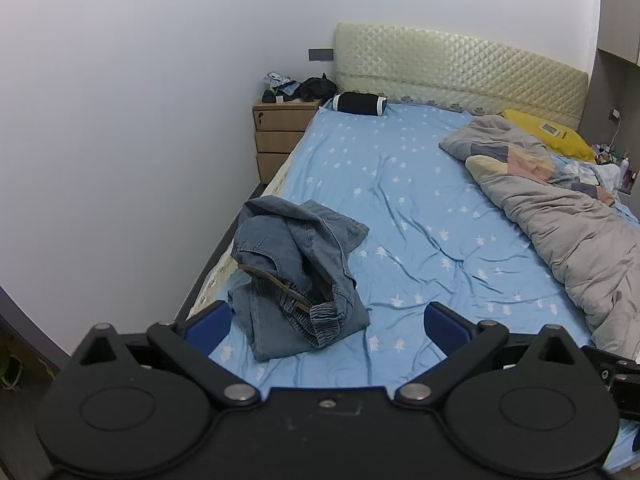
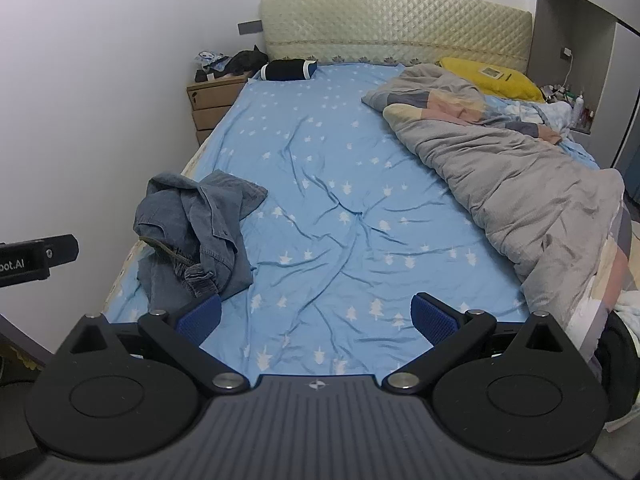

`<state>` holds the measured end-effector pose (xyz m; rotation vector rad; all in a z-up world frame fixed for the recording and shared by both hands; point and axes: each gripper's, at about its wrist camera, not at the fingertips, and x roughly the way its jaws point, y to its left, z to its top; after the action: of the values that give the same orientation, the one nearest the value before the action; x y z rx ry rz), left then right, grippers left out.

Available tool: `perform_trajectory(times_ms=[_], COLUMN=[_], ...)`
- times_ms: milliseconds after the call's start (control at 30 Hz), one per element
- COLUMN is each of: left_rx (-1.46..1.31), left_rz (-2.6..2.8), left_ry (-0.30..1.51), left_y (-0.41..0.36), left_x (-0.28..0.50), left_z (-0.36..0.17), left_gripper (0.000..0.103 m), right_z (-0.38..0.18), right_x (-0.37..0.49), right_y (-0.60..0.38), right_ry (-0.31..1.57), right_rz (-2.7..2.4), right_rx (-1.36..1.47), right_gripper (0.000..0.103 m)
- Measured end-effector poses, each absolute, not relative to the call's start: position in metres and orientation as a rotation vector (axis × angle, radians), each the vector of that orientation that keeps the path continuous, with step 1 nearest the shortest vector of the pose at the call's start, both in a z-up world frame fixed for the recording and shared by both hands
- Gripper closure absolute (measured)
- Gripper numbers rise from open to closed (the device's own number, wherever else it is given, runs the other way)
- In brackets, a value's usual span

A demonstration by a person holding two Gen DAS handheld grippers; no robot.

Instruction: Fold clothes

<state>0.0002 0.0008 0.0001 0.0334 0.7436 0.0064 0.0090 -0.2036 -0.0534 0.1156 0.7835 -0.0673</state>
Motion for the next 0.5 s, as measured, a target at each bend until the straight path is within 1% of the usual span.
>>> perform_trajectory(times_ms=[200,500], left_rx=[0.078,0.045], left_rz=[0.028,-0.004], left_ry=[0.715,0.728], left_y=[0.0,0.015], left_x=[-0.001,0.021], left_z=[0.003,0.0], left_gripper=[0.0,0.0], right_z=[-0.055,-0.057], right_x=[0.012,0.016], right_y=[-0.208,-0.215], right_ry=[0.786,0.79], right_rz=[-0.073,-0.082], right_rx=[0.132,0.156], right_gripper=[0.0,0.001])
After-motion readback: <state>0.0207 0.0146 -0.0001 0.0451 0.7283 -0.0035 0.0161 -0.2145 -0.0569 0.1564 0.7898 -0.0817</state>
